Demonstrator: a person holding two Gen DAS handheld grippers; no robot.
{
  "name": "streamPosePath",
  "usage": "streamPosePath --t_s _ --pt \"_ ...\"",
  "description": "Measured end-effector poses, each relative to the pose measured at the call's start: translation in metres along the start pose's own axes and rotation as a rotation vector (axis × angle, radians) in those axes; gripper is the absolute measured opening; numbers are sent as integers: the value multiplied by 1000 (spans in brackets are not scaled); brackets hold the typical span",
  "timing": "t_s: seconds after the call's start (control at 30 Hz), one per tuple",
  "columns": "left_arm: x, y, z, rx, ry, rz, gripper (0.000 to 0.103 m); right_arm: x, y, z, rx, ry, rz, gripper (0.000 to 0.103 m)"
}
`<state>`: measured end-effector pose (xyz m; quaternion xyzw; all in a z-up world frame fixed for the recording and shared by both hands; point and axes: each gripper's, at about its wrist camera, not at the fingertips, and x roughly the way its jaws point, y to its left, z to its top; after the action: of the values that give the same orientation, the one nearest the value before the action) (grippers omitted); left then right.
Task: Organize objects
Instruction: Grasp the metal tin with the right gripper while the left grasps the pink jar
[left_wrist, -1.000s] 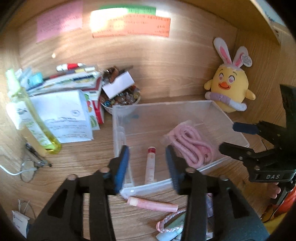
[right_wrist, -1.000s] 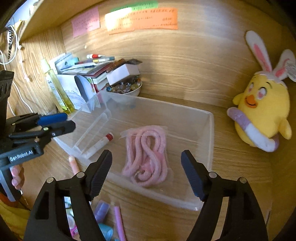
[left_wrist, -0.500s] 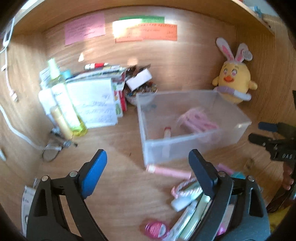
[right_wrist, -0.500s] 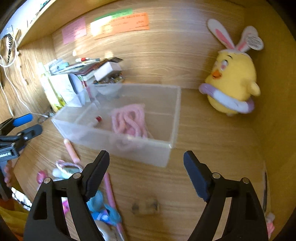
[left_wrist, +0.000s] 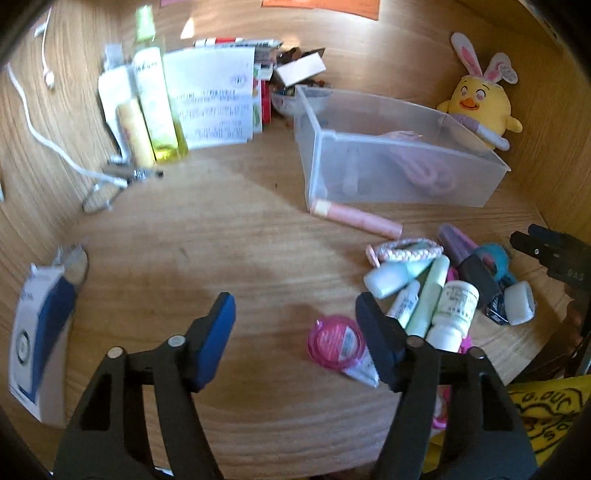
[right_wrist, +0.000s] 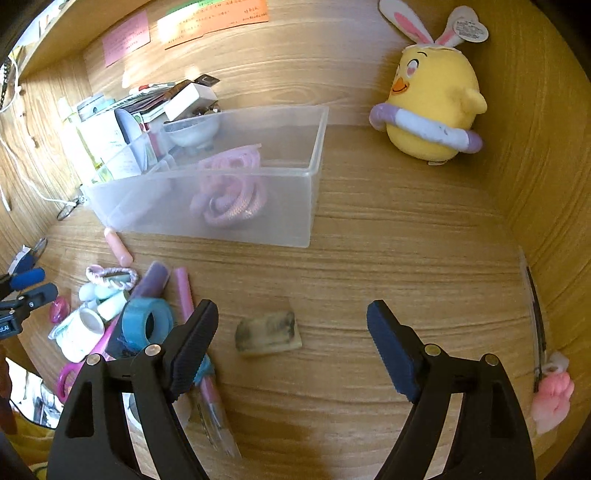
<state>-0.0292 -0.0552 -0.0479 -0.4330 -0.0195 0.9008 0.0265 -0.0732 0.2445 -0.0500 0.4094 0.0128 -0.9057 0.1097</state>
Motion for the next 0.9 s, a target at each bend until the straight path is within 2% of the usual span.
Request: streamPosePath --t_s 0.1,0.17,0.23,0.57,0.7,0.83,0.9 --pt "5 1 -7 -31 26 -36 53 2 1 -5 9 9 13 79" --pt "7 0 -10 -53 33 -63 50 3 1 -8 18 16 21 75" --pt "7 -2 -13 -56 31 -69 49 4 1 -11 21 26 30 69" --pt "2 -4 -16 -63 17 -72 49 9 11 -15 -27 43 31 56" --pt "-4 -10 -14 -50 -4 -85 49 11 11 -15 -38 38 18 48" --pt "-1 -22 -13 1 -6 -66 49 12 13 -15 -50 31 23 38" --pt "2 -23 -14 4 -3 -63 50 11 15 -16 -59 27 18 38"
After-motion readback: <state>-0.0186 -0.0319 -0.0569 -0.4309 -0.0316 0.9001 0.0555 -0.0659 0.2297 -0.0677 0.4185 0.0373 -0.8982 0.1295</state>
